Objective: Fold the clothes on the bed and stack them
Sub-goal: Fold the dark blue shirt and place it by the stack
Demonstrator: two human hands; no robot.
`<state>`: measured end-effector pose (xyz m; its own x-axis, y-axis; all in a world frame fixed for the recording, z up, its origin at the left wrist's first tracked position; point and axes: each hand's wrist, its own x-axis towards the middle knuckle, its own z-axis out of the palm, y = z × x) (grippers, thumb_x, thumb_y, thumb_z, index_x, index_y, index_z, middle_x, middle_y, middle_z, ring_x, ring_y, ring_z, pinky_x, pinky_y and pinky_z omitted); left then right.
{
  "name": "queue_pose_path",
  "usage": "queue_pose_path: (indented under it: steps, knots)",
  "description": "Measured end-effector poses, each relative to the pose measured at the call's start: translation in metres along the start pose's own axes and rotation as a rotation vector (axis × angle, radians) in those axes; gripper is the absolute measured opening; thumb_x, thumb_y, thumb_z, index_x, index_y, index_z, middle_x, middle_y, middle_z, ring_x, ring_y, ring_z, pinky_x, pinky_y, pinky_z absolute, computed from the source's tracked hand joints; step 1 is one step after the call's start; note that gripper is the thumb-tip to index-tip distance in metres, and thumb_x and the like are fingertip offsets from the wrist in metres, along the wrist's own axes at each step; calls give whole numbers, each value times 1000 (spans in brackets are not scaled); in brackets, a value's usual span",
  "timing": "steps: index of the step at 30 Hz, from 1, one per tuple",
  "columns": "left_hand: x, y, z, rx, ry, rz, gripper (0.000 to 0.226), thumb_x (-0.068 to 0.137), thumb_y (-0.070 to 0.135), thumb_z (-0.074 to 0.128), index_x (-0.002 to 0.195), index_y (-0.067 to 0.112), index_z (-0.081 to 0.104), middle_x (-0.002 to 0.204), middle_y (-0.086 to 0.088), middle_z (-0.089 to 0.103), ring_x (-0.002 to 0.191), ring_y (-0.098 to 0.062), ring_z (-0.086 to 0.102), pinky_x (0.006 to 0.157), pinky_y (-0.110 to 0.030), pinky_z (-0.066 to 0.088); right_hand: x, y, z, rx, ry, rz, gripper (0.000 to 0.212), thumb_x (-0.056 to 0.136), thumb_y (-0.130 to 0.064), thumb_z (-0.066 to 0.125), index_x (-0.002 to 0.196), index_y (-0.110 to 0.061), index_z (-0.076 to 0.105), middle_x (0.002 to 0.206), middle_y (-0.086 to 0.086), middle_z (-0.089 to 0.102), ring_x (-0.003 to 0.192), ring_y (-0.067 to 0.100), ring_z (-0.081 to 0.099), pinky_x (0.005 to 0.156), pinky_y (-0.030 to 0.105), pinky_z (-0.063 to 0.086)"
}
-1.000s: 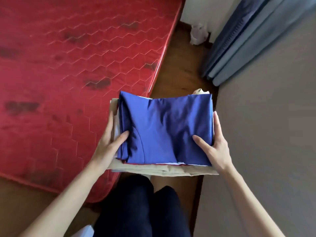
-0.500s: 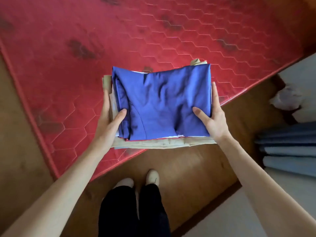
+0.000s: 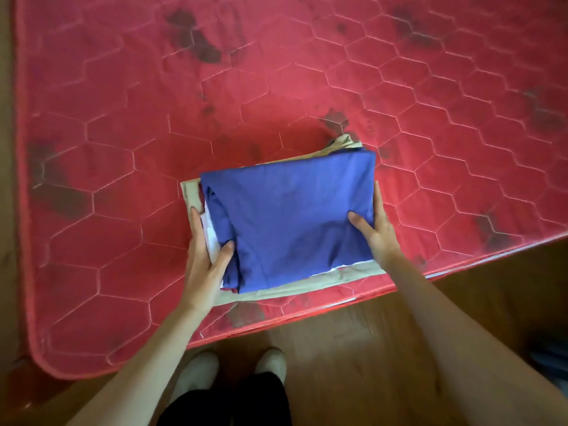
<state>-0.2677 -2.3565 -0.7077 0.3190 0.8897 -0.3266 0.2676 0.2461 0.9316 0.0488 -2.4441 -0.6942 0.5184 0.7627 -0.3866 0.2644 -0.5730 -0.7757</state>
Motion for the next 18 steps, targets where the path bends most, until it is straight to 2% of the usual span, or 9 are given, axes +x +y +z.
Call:
queue_pose_path:
  steps: [2, 4, 6, 8, 10, 12, 14, 16, 18]
  knots:
    - [-1, 0, -3, 14, -35, 11, 86, 88, 49, 54, 150, 47, -6, 160, 0, 24, 145, -27, 26, 116, -55, 25, 0, 9, 0, 59, -22, 9, 92, 77, -60, 64, 149, -48, 8, 145, -32, 37, 133, -1, 40, 113, 40, 34]
    - [-5, 9, -2, 119, -8, -45, 84, 88, 49, 49, 151, 42, -6, 158, -10, 24, 144, -31, 26, 116, -53, 23, -3, 4, -2, 78, -28, 49, 94, 81, -54, 65, 151, -45, 3, 136, -39, 39, 131, -1, 42, 113, 40, 34]
    - [-9, 29, 0, 400, 218, -11, 80, 91, 55, 36, 155, 21, 2, 158, -16, 17, 146, -28, 18, 119, -48, 17, -7, -10, -3, 23, 64, 28, 91, 86, -52, 59, 154, -34, 1, 143, -25, 37, 135, 4, 34, 116, 42, 28]
    - [-13, 60, 7, 646, 410, 223, 71, 99, 51, 24, 153, 6, 14, 158, -19, 19, 146, -31, 16, 120, -45, 12, -11, -35, -3, -199, 277, -162, 81, 91, -50, 50, 155, -18, 12, 154, 5, 28, 142, 17, 24, 118, 45, 21]
    - [-12, 81, 30, 843, 370, 496, 58, 101, 38, 28, 151, 8, 25, 157, -15, 26, 147, -31, 17, 120, -46, 9, -14, -66, 13, -345, 385, -478, 62, 97, -38, 43, 149, -7, 30, 152, 18, 32, 143, 33, 25, 116, 51, 22]
    - [-4, 88, 64, 1062, 257, 620, 50, 98, 28, 36, 146, 13, 38, 156, -10, 31, 147, -30, 18, 119, -51, 8, -15, -92, 48, -469, 345, -652, 49, 100, -32, 38, 144, -10, 42, 150, 16, 39, 143, 34, 28, 115, 56, 21]
    - [11, 84, 85, 1202, 199, 506, 48, 100, 25, 37, 146, 13, 39, 157, -8, 29, 148, -29, 17, 119, -54, 6, -12, -100, 78, -672, 184, -636, 48, 101, -35, 29, 145, -19, 42, 154, 11, 34, 146, 29, 22, 118, 55, 12]
    - [29, 65, 81, 1285, 168, 310, 53, 104, 36, 29, 153, 17, 24, 161, -5, 17, 150, -25, 5, 119, -54, -2, 0, -83, 86, -955, 45, -567, 53, 102, -43, 19, 151, -26, 26, 160, 6, 18, 149, 24, 8, 119, 53, 1]
    - [39, 45, 68, 1316, 180, 272, 57, 103, 44, 24, 155, 21, 19, 162, -5, 14, 150, -24, 3, 119, -53, -4, 13, -54, 74, -1029, 52, -492, 57, 102, -51, 20, 154, -28, 14, 162, 4, 8, 150, 23, 2, 119, 51, 1]
